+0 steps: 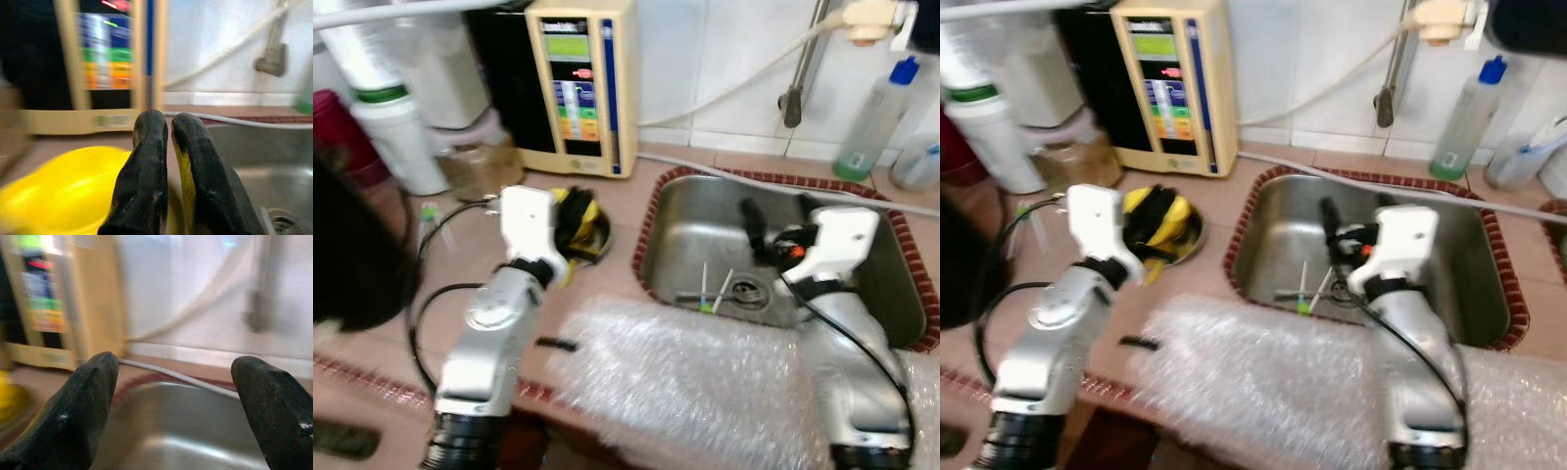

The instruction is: Kitchen organization

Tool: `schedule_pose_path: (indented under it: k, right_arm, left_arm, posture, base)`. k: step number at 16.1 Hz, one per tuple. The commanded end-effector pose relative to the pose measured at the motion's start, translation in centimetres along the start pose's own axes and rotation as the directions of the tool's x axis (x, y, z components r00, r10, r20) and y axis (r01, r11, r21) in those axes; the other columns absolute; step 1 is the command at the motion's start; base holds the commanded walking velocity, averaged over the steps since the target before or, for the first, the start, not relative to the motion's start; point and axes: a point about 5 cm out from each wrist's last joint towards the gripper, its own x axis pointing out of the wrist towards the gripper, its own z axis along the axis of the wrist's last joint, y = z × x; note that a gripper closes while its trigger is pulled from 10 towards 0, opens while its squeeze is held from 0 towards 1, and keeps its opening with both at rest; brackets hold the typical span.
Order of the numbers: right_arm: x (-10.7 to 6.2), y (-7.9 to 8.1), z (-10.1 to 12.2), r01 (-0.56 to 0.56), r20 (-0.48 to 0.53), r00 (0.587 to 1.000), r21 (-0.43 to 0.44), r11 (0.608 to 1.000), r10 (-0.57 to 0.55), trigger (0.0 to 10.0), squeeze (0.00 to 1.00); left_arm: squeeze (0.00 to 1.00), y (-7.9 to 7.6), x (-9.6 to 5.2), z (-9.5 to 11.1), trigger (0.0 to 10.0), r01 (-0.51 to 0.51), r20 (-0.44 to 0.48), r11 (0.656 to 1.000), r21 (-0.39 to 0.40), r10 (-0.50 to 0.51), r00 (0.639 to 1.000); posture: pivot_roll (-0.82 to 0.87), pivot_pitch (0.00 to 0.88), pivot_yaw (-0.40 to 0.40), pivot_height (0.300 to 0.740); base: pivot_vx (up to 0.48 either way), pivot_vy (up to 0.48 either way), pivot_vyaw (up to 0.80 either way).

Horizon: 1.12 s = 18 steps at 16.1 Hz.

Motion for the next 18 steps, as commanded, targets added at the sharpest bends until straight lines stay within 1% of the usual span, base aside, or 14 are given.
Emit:
schedule_pose_path:
  k: [1,2,4,5,11,12,14,15,18]
  right_arm:
    - [0.24,0.38,0.43,-0.023,0.016,1.000,0.000,1.000,0.023,10.0,0.00]
    - [0.23,0.37,0.41,-0.023,0.015,1.000,0.001,1.000,0.023,10.0,0.00]
    - [0.23,0.35,0.36,-0.024,0.013,1.000,0.001,1.000,0.024,10.0,0.00]
    - [0.23,0.34,0.34,-0.023,0.012,1.000,0.003,1.000,0.023,10.0,0.00]
    - [0.31,0.38,0.26,-0.025,0.008,1.000,0.000,1.000,0.025,10.0,0.00]
    - [0.30,0.45,0.25,-0.025,0.008,1.000,0.001,1.000,0.025,10.0,0.00]
    - [0.31,0.47,0.16,-0.025,0.006,1.000,0.000,1.000,0.025,10.0,0.00]
    - [0.30,0.39,0.06,-0.022,0.004,1.000,0.002,1.000,0.022,10.0,0.00]
    - [0.30,0.25,-0.02,-0.020,0.001,1.000,0.001,1.000,0.020,10.0,0.00]
  left_arm:
    - [0.00,0.49,-0.23,-0.16,10.0,-0.029,-0.015,1.000,0.003,0.029,0.999]
    - [0.00,0.53,-0.19,-0.16,10.0,-0.034,-0.017,0.999,0.002,0.034,0.999]
    - [0.00,0.50,0.09,-0.19,10.0,-0.054,-0.026,0.998,-0.028,0.054,0.998]
    - [0.00,0.67,0.33,-0.14,10.0,-0.079,-0.032,0.997,-0.026,0.079,0.996]
    - [0.00,0.58,0.17,-0.24,10.0,-0.064,-0.037,0.998,-0.025,0.063,0.997]
    - [0.00,0.62,0.20,-0.12,10.0,-0.066,-0.031,0.997,-0.042,0.065,0.997]
    - [0.00,0.78,0.30,-0.03,10.0,-0.071,-0.035,0.997,-0.033,0.070,0.997]
    - [0.00,0.77,0.29,-0.05,10.0,-0.071,-0.028,0.994,-0.079,0.069,0.997]
    - [0.00,0.73,0.14,-0.10,10.0,-0.076,-0.034,0.994,-0.074,0.074,0.997]
  posture:
    - [0.01,0.064,0.059,0.740]
    - [0.01,0.064,0.059,0.740]
    - [0.01,0.064,0.056,0.740]
    - [0.01,0.064,0.055,0.740]
    - [0.01,0.061,0.053,0.740]
    - [0.01,0.062,0.055,0.740]
    - [0.01,0.063,0.055,0.740]
    - [0.01,0.062,0.056,0.740]
    - [0.01,0.056,0.056,0.740]
  base:
    - [0.000,0.000,0.00]
    - [0.000,0.000,0.00]
    - [0.000,0.000,0.00]
    - [0.000,0.000,0.00]
    - [0.000,-0.473,0.00]
    - [0.244,-0.285,0.00]
    - [0.000,0.000,0.00]
    - [0.000,0.000,0.00]
    - [0.000,0.000,0.00]
